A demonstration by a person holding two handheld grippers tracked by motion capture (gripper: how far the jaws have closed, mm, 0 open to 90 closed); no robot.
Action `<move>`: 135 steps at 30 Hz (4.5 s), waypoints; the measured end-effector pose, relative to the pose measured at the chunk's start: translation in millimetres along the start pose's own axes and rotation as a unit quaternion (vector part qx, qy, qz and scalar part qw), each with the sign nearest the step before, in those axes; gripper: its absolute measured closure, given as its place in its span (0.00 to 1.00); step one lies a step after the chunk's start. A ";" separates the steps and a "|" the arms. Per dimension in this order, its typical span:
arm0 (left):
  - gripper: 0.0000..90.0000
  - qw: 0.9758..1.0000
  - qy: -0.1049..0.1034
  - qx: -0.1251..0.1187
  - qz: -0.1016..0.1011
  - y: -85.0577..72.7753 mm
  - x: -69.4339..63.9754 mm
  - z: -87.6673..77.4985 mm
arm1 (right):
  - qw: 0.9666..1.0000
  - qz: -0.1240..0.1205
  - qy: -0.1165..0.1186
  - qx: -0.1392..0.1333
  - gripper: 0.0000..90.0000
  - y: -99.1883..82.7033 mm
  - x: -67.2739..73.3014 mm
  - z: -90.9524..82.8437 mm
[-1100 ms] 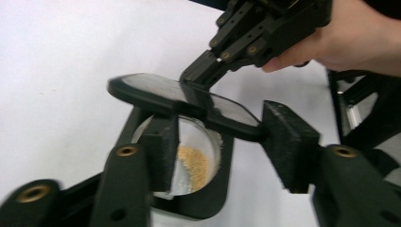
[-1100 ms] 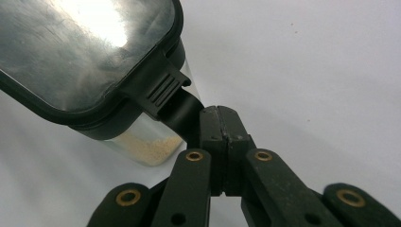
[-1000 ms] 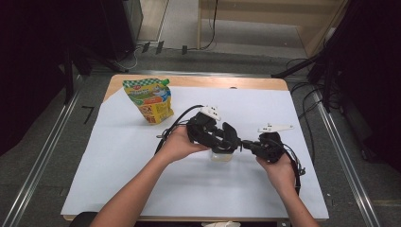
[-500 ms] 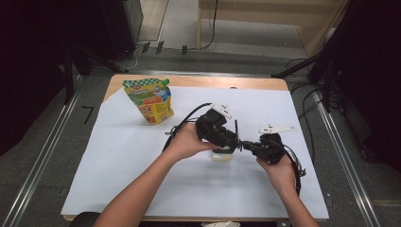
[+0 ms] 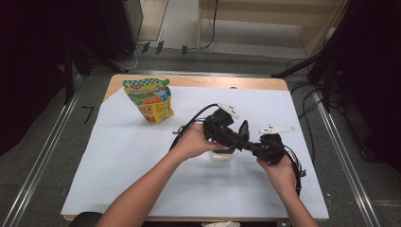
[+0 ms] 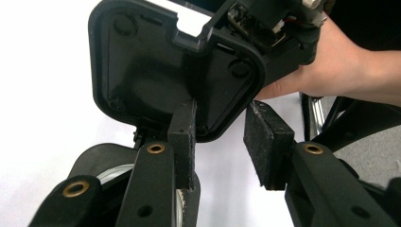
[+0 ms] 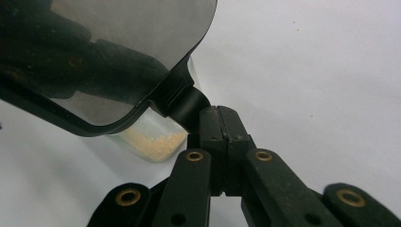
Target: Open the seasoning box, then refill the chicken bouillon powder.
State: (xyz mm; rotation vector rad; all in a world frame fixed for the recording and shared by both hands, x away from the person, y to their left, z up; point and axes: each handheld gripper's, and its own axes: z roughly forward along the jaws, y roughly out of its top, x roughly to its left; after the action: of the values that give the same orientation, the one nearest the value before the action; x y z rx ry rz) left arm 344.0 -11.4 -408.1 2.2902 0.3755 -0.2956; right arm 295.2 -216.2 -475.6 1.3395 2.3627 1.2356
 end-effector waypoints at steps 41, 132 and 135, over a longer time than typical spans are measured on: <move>0.50 0.988 0.090 -0.059 -0.107 -88.0 30.1 -116.0 | 0.989 -0.080 0.124 -0.009 0.57 -23.1 85.4 -12.2; 0.91 0.946 0.245 -0.114 -0.178 -150.0 104.2 -219.3 | 0.977 -0.134 0.164 0.032 0.54 -3.4 139.8 41.3; 0.97 0.947 0.250 -0.111 -0.172 -147.8 100.9 -215.2 | 0.976 -0.132 0.169 0.022 0.54 3.5 145.0 46.3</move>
State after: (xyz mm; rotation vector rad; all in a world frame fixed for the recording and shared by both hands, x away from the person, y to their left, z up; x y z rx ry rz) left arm 405.3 261.5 -396.1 2.0458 1.0186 0.1617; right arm 235.2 -76.5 -467.4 0.8371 2.6978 1.4274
